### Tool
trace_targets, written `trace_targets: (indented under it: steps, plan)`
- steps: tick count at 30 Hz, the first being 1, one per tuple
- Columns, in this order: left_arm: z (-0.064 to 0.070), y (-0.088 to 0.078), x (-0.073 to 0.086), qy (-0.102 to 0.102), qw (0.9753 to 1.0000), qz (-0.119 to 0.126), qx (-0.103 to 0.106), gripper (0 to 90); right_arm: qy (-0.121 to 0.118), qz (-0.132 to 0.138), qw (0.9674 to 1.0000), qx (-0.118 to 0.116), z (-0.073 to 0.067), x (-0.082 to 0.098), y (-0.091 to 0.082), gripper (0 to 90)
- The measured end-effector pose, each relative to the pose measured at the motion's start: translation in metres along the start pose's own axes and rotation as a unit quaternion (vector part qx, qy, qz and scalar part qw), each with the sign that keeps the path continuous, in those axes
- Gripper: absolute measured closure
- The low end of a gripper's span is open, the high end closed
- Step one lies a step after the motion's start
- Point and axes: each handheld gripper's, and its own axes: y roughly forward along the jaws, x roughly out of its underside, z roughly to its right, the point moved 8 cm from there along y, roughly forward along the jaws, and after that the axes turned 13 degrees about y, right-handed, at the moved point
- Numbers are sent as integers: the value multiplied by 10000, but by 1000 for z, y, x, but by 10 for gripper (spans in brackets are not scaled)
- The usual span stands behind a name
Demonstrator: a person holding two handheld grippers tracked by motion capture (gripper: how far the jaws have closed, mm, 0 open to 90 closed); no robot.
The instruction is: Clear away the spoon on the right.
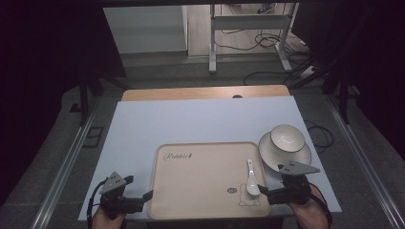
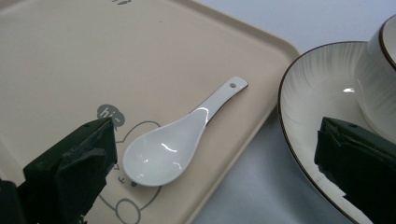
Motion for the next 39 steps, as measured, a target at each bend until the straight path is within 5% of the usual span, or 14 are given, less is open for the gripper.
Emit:
trace_targets:
  steps: [39]
  plan:
    - [0, 0, 0, -6, 10000, 31, 15, 31, 411, 182, 9970, 637, 31, 31, -29, 0]
